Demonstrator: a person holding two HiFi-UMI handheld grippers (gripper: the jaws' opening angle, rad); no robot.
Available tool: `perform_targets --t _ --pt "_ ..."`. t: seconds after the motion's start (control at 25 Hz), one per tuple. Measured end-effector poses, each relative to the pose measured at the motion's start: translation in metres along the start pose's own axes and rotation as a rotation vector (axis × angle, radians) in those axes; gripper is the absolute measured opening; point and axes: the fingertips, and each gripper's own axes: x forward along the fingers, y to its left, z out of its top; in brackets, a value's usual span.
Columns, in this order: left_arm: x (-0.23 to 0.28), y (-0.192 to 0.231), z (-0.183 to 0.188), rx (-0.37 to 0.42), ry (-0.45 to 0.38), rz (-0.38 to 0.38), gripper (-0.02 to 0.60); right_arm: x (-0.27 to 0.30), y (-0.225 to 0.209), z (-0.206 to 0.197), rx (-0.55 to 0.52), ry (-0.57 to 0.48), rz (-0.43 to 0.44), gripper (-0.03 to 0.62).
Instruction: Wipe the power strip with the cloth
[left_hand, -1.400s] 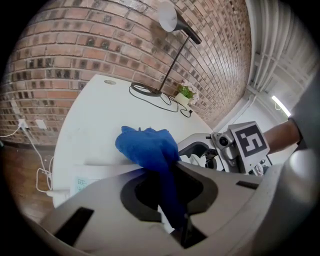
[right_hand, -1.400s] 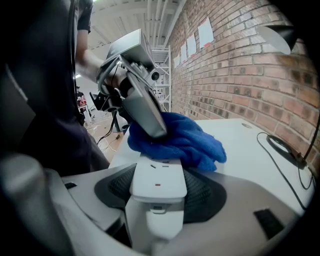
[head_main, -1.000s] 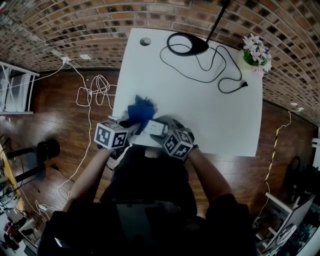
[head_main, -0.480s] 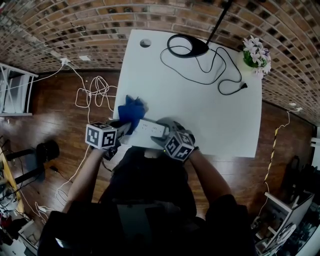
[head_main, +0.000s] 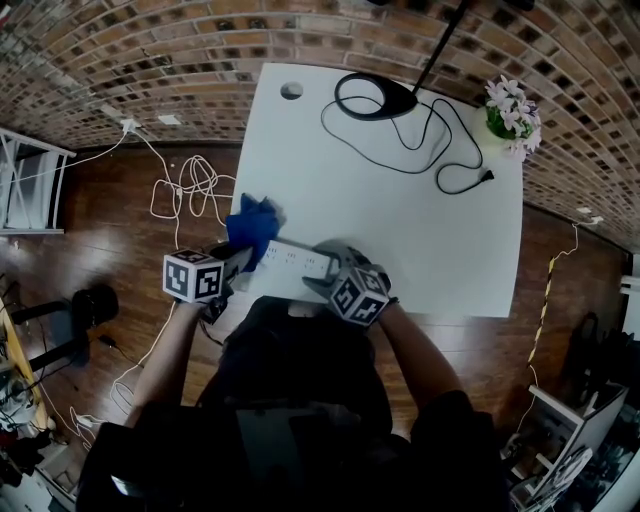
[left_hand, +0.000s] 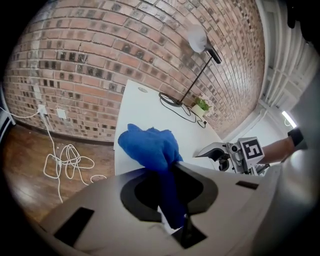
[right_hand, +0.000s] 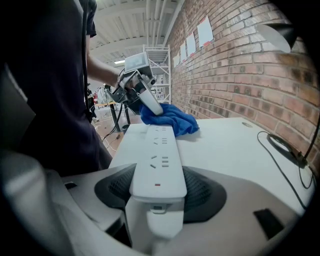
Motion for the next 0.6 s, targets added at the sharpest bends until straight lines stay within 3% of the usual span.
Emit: perform_targets --t 0.24,0.6 --pt "-0.01 0.013 0.001 0.006 -0.023 0.037 0.054 0.001 0.0 0.001 0.001 0.0 0.001 0.275" --pt "-0.026 0.032 0.01 -0.063 -0.083 0.045 0.051 0.0 -0.001 -0.001 0.011 0.007 0.004 0.275"
